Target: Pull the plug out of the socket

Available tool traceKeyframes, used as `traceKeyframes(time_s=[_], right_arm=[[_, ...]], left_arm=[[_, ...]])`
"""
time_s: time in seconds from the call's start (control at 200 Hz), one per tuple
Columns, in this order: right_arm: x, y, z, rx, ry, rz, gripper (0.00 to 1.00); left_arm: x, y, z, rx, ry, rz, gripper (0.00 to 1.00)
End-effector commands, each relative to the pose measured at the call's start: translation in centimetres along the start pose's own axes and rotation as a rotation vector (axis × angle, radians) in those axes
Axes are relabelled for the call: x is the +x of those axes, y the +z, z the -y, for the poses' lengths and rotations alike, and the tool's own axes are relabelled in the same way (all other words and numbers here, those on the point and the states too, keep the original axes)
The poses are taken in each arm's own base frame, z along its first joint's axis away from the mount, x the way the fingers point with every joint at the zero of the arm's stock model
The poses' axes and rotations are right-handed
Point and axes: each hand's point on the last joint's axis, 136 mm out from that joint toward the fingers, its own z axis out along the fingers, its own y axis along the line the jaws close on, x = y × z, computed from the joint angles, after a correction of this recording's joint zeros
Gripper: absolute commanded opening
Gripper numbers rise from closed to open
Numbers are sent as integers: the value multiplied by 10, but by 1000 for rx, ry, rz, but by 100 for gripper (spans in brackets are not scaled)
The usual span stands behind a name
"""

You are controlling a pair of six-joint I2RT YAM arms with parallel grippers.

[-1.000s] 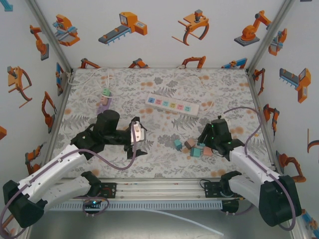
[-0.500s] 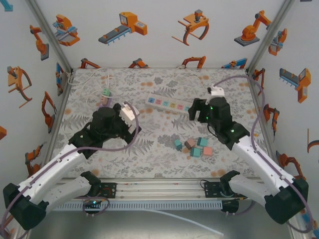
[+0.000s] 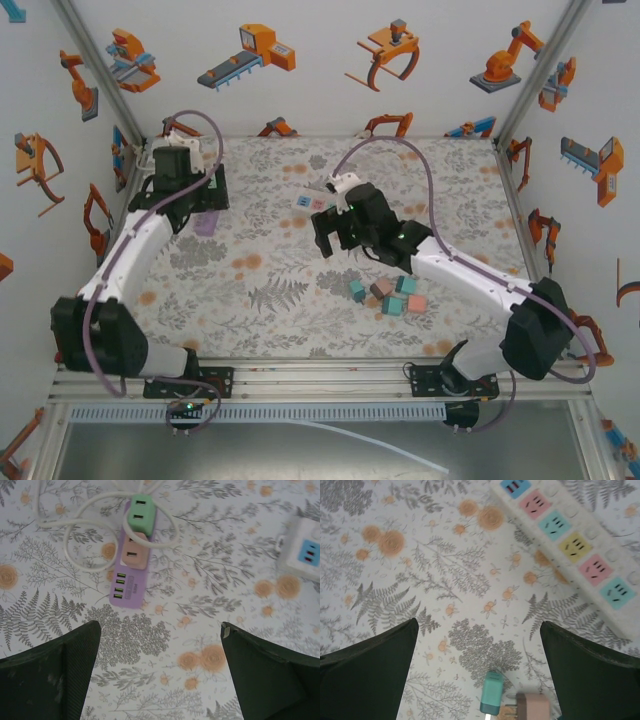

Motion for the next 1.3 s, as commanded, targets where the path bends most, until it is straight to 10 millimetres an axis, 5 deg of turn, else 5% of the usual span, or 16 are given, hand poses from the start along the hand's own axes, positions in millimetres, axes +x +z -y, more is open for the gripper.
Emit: traceKeyframes(time_s=[0.0,0.29,0.631,1.041,1.151,1.297], right_arm=[[4,-1,-19,-97,29,-20,99],[17,0,-23,-129,39,-17,99],[21,-2,-25,-146,14,-19,98],[13,-6,-26,-150,10,6,98],[13,-7,-25,-148,4,11,98],[11,-11,-23,-139,-20,23,98]], left_arm=[[11,31,-15,-18,-81,-81,97],[39,106,-32,-95,-68,-187,97],[72,153,-28,-21,-90,-305,96],[102,149,-21,-4,-71,-473,51],[102,141,-15,14,-33,-484,46],[97,115,19,199,22,-473,46]])
